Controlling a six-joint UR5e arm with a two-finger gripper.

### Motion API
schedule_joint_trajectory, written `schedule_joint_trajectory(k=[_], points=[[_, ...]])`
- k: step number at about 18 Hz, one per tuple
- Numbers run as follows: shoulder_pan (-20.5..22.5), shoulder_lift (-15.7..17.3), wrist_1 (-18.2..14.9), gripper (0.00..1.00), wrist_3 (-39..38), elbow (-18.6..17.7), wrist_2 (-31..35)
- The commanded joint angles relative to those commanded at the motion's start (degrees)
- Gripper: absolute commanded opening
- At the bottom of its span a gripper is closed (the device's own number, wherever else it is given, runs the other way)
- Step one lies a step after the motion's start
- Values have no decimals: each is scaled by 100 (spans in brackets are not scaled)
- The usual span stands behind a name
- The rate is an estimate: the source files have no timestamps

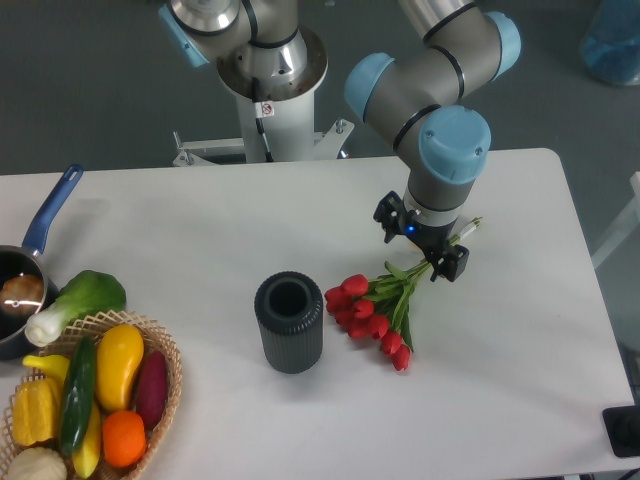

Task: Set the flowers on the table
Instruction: 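Lower the red tulips onto the table beside the black vase and open the gripper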

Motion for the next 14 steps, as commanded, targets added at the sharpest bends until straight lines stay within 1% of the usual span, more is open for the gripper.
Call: schedule_joint_trajectory(k=[3, 4, 6, 7, 9, 10, 14], points=[[18, 53, 9, 100, 18, 61, -52], [9, 36, 70, 100, 9, 88, -53], [44, 18, 386, 100, 35, 149, -53], [140, -17, 422, 100, 35, 193, -53], [359, -166, 440, 100, 44, 167, -53], [413, -158, 440, 100, 44, 167, -61], [413, -149, 422, 100, 167, 132, -44]])
